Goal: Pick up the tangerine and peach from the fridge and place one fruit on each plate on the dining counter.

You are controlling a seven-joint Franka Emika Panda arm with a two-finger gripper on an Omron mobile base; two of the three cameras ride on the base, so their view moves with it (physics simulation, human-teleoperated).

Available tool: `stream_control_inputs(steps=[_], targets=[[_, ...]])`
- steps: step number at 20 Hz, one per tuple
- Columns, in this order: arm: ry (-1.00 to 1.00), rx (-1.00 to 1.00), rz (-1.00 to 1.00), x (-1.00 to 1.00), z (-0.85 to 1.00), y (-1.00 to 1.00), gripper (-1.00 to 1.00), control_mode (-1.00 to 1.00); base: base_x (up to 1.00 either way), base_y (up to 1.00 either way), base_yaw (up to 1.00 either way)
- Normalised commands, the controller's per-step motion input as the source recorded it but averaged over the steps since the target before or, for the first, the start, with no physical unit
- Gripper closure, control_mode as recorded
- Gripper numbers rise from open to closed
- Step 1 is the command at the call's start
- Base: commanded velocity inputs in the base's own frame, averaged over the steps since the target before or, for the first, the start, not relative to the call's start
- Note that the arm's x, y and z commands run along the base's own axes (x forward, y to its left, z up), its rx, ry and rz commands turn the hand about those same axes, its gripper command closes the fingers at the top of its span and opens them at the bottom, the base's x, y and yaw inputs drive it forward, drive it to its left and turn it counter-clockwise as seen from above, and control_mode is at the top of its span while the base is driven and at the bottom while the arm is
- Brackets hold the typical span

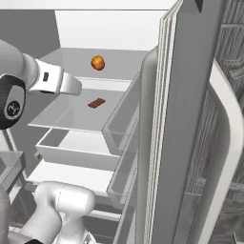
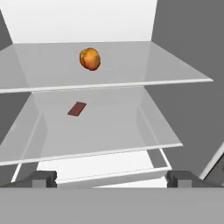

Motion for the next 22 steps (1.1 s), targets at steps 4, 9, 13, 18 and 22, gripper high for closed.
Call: stream_control_inputs(steps=[4, 9, 13, 18, 22], targets=[[-0.02, 0.00, 0.04, 0.58, -0.03, 0.00, -1.00, -1.00, 0.00, 0.00, 0.00], [0.04, 0.00, 0.02, 0.97, 0.00, 0.00, -1.00, -1.00, 0.00, 0.00, 0.00], [0.00, 0.00, 0.00, 1.00, 0.00, 0.04, -1.00, -1.00, 0.00, 0.00, 0.00], [0.00, 0.00, 0.00, 1.00, 0.00, 0.15, -1.00, -1.00, 0.00, 0.00, 0.00], [0.00, 0.00, 0.00, 0.96, -0.02, 0.02, -1.00, -1.00, 0.00, 0.00, 0.00]])
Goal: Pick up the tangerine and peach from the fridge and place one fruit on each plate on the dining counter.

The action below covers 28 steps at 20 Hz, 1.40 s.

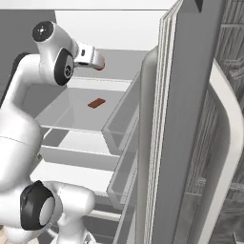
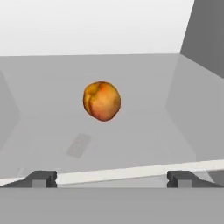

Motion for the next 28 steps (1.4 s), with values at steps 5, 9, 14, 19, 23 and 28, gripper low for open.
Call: stream_control_inputs(steps=[5, 9, 14, 19, 23, 28], targets=[[0.00, 0.01, 0.01, 0.87, -0.09, 0.00, -1.00, -1.00, 0.00, 0.00, 0.00], [0.00, 0.02, 0.02, 0.73, -0.15, 0.00, -1.00, -1.00, 0.00, 0.00, 0.00], [0.03, 0.00, 0.00, 0.52, -0.19, 0.00, -1.00, -1.00, 0.00, 0.00, 0.00], [0.03, 0.00, 0.00, 0.53, -0.05, 0.00, -1.00, -1.00, 0.00, 0.00, 0.00], [0.02, 0.00, 0.00, 0.14, -0.12, 0.00, -1.00, -1.00, 0.00, 0.00, 0.00], [0.07, 0.02, -0.01, -0.06, -0.14, 0.00, -1.00, -1.00, 0.00, 0.00, 0.00]])
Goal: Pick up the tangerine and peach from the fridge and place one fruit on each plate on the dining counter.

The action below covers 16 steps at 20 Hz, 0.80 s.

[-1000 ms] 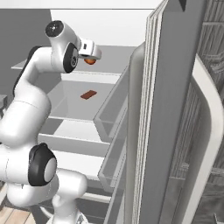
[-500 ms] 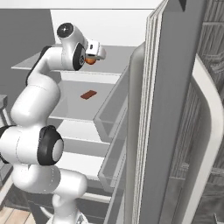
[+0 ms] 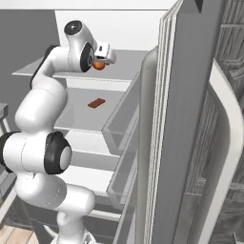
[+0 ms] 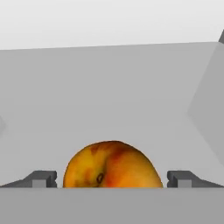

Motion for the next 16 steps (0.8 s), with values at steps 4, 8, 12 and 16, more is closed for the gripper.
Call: stream_control_inputs(steps=[4, 8, 12, 16], targets=[[0.09, 0.04, -0.02, -0.19, -0.22, 0.00, -1.00, -1.00, 0.00, 0.00, 0.00], [0.06, 0.02, -0.01, -0.09, -0.21, 0.00, 1.00, -1.00, 0.00, 0.00, 0.00], [0.00, 0.00, 0.00, 0.00, 0.00, 0.00, 1.00, -1.00, 0.00, 0.00, 0.00], [-0.07, 0.00, 0.00, -0.15, 0.00, 0.00, 1.00, -1.00, 0.00, 0.00, 0.00]])
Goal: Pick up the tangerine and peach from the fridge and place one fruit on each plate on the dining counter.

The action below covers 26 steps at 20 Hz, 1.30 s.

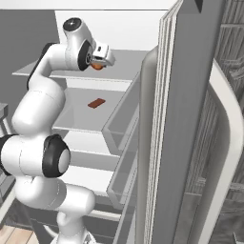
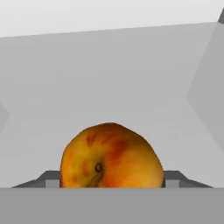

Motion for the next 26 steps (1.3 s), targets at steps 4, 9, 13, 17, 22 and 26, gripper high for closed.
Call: stream_control_inputs(steps=[4, 9, 13, 17, 22, 26], targets=[[-0.52, 0.00, 0.00, -0.40, 0.00, 0.00, 1.00, -1.00, 0.00, 0.00, 0.00], [-0.32, -0.01, 0.00, -0.54, 0.05, 0.00, 1.00, -1.00, 0.00, 0.00, 0.00], [-0.12, 0.00, 0.00, -1.00, 0.07, 0.00, 1.00, -1.00, 0.00, 0.00, 0.00], [-0.02, 0.00, 0.00, -1.00, 0.01, 0.00, 1.00, -1.00, 0.00, 0.00, 0.00], [0.00, 0.00, 0.00, -1.00, 0.23, 0.00, 1.00, -1.00, 0.00, 0.00, 0.00], [-0.03, 0.00, 0.01, -1.00, 0.36, 0.01, 1.00, -1.00, 0.00, 0.00, 0.00]])
